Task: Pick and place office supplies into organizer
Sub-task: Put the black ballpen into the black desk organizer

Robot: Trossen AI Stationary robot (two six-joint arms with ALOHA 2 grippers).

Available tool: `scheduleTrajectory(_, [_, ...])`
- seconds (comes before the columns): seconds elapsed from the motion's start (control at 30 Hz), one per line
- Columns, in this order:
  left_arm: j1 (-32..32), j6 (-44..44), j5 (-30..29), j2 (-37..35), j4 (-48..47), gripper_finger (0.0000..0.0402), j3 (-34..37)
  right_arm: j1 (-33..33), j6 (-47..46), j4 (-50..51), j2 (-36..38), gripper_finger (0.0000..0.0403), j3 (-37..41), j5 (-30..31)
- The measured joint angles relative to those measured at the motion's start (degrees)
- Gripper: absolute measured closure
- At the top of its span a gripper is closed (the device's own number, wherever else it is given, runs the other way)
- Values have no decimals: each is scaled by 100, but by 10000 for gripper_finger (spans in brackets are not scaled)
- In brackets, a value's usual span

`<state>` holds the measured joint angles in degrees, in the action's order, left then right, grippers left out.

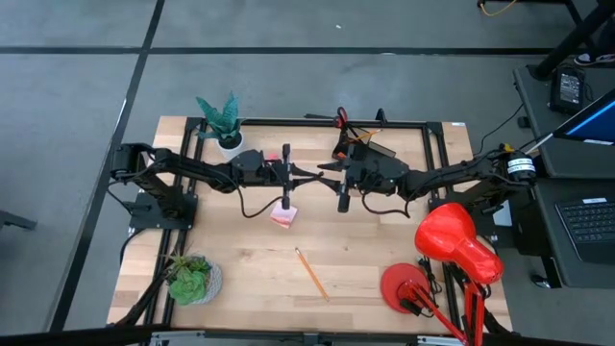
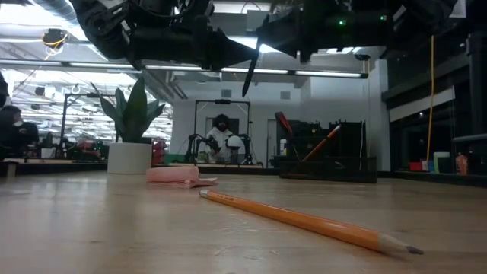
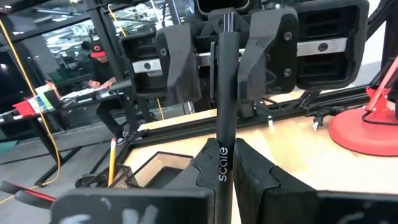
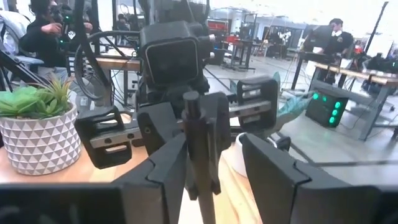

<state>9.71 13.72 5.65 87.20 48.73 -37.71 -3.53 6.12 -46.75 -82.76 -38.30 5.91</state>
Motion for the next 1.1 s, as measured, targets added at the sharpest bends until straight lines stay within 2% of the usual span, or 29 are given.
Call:
scheduleTrajectory(0.23, [-106, 41, -14, -2, -1, 382, 0, 4, 54, -141, -2, 260, 0, -231])
scheduleTrajectory(0.5, [-104, 33, -25, -2, -4, 382, -2, 0, 102, -137, -2, 359, 2, -424])
scheduleTrajectory(0.73, [-106, -138, 3, -4, -34, 372, -2, 0, 177, -133, -2, 360, 4, -583])
scheduleTrajectory(1.0, [-104, -136, -306, -25, -161, 297, -7, 0, 187, -137, -4, 360, 4, -605])
scheduleTrajectory(1.1, [-104, 16, -418, -107, -306, 280, -7, -2, 189, -93, -4, 360, 4, -596])
